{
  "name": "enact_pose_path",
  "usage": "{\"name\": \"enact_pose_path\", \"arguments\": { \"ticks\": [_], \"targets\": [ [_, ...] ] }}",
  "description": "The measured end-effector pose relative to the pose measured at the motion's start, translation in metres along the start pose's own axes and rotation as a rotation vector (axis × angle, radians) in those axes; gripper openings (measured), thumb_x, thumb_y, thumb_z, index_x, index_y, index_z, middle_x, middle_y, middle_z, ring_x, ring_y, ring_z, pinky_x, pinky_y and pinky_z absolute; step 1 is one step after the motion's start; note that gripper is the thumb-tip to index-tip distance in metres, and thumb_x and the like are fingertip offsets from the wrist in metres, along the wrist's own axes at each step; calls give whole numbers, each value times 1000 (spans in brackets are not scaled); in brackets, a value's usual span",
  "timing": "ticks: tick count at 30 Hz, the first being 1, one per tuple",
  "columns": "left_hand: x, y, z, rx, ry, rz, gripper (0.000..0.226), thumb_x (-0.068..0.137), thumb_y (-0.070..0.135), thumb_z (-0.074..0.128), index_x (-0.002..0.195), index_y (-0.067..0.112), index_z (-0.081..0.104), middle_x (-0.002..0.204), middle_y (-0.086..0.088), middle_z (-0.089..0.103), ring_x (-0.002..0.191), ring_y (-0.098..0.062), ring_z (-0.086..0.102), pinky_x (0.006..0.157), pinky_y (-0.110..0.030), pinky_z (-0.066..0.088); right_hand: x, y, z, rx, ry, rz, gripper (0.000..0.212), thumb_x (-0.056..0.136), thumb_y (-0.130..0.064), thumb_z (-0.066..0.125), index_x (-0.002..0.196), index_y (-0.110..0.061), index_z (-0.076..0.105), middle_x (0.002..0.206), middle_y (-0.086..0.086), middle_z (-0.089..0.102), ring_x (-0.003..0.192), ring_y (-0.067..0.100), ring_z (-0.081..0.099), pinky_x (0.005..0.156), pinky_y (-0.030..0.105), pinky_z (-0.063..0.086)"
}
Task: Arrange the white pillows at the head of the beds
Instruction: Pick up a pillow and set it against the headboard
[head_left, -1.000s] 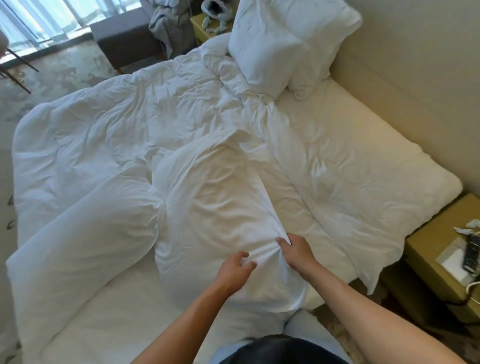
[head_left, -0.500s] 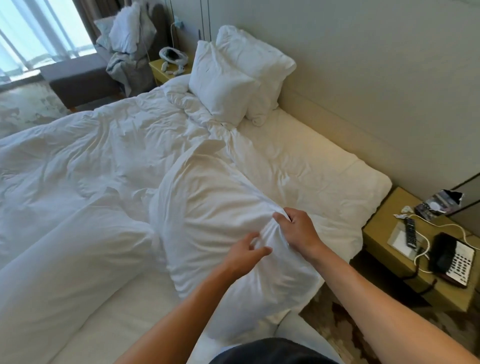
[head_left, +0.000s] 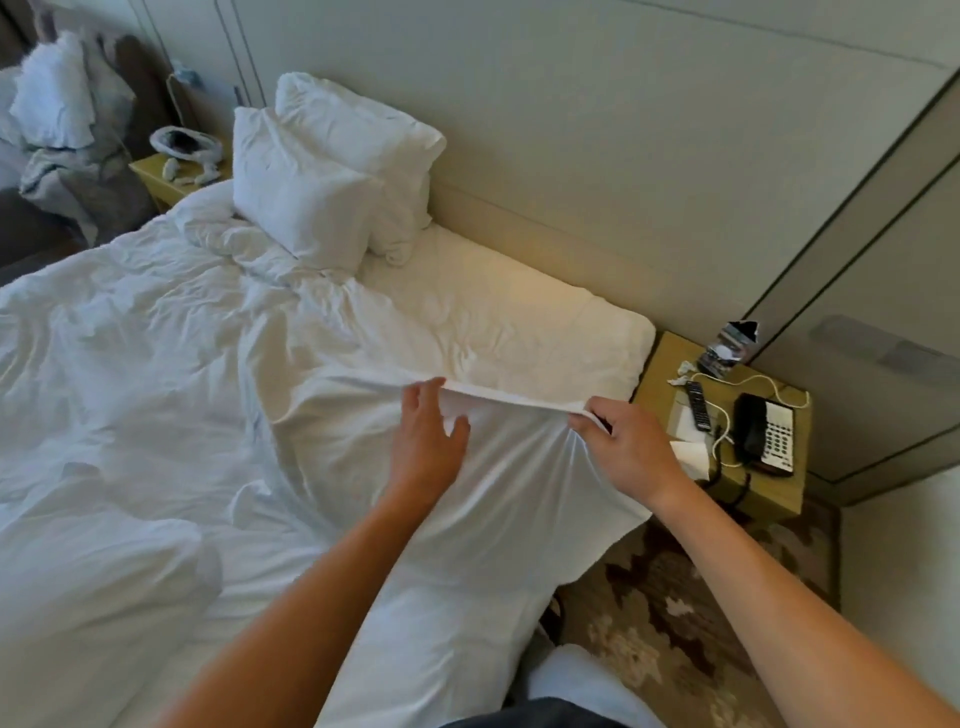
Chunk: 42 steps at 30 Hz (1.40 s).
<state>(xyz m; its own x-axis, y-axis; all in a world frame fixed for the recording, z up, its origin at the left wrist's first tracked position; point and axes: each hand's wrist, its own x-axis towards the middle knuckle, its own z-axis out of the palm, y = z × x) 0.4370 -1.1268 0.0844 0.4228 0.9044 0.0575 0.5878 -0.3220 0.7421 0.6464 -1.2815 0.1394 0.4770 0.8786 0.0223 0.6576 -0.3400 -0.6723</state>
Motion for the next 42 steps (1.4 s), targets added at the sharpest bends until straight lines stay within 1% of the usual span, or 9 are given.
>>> {"name": "enact_pose_path", "arguments": {
  "ticks": [2,4,8,13,20,23,26,31,42],
  "targets": [
    [16,-2,10,209,-143,47,70,95,29,66,156,27,31,163,-1,23,100,-21,67,84,-39,57,-13,25,-6,16,11,62,44,104,-35,63,63,-31,46,60,-9,55,55,10,50,55,33,33],
    [27,-3,22,367,-285,63,61,97,27,62,153,24,39,162,-6,29,111,-26,66,86,-41,57,-24,42,-8,5,13,104,44,104,-35,63,64,-32,47,59,-6,53,56,12,51,56,37,35],
    [38,-1,33,436,-286,207,19,98,20,51,95,10,67,95,-10,65,89,-34,67,71,-39,52,-34,61,-7,-112,10,153,35,103,-40,63,69,-35,55,67,-7,56,64,11,56,57,37,39],
    [46,3,26,439,-240,206,26,98,20,52,76,9,62,75,-10,68,72,-33,65,57,-36,46,-31,49,3,-287,169,139,9,96,-34,71,99,-26,68,98,-11,57,95,15,56,74,32,49],
    [32,6,12,455,-276,225,31,97,26,53,70,12,56,66,-4,60,63,-26,59,52,-33,38,-18,-16,68,-306,37,58,53,95,-43,70,143,-22,60,133,-3,61,117,23,62,99,41,47],
    [25,0,6,426,-294,222,30,97,26,53,71,11,60,67,-4,63,63,-24,59,54,-36,46,-12,-22,86,-361,-17,104,24,101,-37,60,114,-22,72,111,-3,68,91,23,63,100,41,46],
    [22,-11,1,403,-297,245,29,99,29,53,75,14,62,73,0,65,67,-21,61,59,-36,50,-12,-20,94,-314,22,136,29,106,-25,52,85,-15,69,77,0,65,71,24,57,117,42,40],
    [28,-27,-4,374,-303,241,16,96,34,59,92,19,63,88,3,58,73,-18,59,63,-33,47,-24,-17,96,-57,26,194,28,109,-28,51,84,-20,63,66,-5,63,60,17,66,69,42,58],
    [52,-70,-38,553,-362,129,24,96,40,52,103,21,63,105,-1,49,76,-28,62,68,-39,53,-50,3,100,78,94,249,21,111,-34,47,92,-35,56,70,-12,67,61,2,71,64,26,56]
  ]
}}
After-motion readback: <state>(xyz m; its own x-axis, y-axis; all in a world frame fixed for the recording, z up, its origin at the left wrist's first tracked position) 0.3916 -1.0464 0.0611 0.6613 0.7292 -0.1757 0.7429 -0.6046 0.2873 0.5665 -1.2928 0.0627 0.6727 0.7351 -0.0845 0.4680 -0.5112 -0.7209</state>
